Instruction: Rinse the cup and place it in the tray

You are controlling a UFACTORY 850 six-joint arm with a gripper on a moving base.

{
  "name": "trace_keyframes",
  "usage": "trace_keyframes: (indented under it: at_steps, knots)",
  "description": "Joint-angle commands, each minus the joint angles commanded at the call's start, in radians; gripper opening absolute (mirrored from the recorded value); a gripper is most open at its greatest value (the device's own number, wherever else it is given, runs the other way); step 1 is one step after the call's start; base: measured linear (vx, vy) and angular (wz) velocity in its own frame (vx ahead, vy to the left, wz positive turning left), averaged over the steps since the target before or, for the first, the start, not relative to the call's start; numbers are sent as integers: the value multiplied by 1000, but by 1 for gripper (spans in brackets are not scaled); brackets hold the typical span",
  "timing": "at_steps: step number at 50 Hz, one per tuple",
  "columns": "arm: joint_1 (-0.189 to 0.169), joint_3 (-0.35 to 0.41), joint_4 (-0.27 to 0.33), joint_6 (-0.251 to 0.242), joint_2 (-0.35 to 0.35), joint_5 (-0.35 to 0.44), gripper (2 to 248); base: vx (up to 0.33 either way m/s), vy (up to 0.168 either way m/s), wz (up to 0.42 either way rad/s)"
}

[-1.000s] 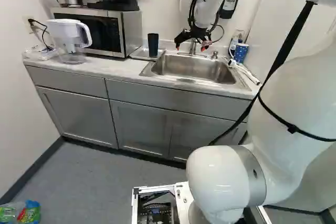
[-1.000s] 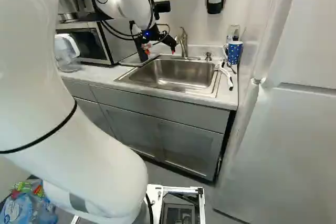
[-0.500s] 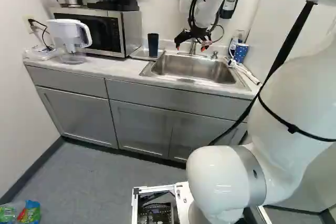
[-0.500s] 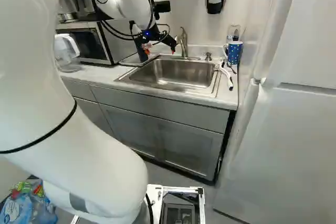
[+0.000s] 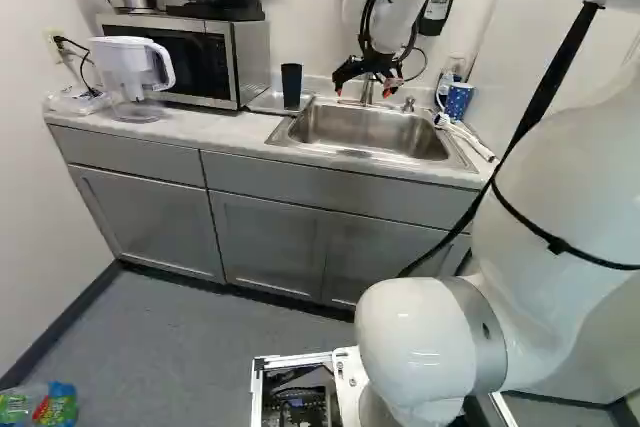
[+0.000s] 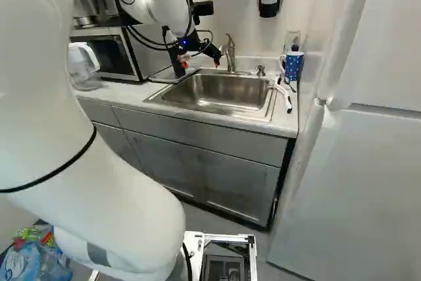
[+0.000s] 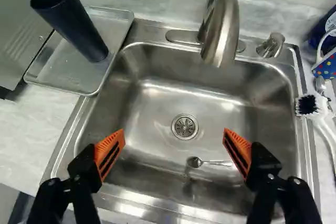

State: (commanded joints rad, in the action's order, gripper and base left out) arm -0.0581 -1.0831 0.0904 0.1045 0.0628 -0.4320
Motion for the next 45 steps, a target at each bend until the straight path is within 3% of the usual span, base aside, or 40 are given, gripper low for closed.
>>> trace_keyframes:
  at_steps: [45]
  knots:
    - [0, 0, 0, 0, 0, 0, 247, -87, 2, 3]
